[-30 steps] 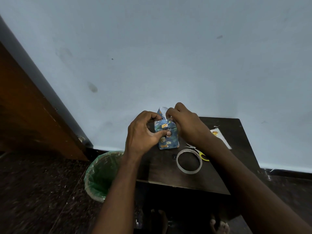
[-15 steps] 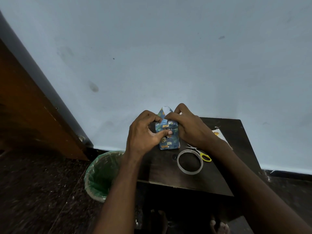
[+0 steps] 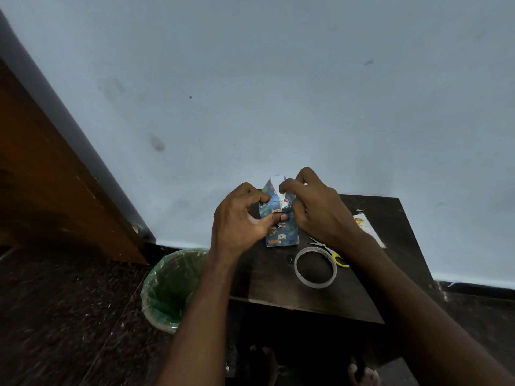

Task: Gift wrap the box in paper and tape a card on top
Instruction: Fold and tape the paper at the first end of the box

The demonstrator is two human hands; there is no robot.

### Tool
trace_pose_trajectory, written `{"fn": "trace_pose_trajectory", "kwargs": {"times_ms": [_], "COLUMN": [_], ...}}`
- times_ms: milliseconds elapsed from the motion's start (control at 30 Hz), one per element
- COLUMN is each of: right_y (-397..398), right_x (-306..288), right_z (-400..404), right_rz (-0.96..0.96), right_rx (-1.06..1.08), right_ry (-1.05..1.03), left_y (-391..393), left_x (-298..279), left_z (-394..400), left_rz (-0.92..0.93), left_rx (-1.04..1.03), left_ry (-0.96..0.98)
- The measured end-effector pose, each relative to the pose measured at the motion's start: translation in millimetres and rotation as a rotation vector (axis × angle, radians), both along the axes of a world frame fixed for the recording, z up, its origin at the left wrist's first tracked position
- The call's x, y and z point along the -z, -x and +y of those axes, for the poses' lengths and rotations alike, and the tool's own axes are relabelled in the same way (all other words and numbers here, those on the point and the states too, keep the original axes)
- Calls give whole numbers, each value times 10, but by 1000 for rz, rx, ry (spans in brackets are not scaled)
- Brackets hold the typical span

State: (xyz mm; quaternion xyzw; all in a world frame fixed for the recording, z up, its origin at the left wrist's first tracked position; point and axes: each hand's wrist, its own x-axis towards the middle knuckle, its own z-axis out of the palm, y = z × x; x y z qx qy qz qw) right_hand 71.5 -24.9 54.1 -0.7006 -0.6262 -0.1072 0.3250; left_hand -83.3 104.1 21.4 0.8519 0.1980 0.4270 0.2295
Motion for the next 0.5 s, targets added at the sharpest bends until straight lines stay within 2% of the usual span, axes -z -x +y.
{"fn": "trace_pose_trajectory", "kwargs": {"times_ms": [33, 133, 200, 367, 500], "right_y": [7, 42, 90, 53, -69], "right_x": [9, 64, 113, 223, 140], "right_z": [4, -24, -61, -134, -150], "right_rz": [34, 368, 500, 532, 332], "right_rx": [9, 55, 72, -14, -108], "right_ry": [-14, -131, -209, -230, -34], "left_y": [2, -5, -7, -16, -34], "left_x": [0, 6, 16, 30, 51], "left_z": [0, -1, 5, 33, 50], "left_rz": [-5, -43, -67, -85, -81], "left_rx": [-9, -17, -12, 43, 58], "left_ry": [-4, 21, 61, 146, 159]}}
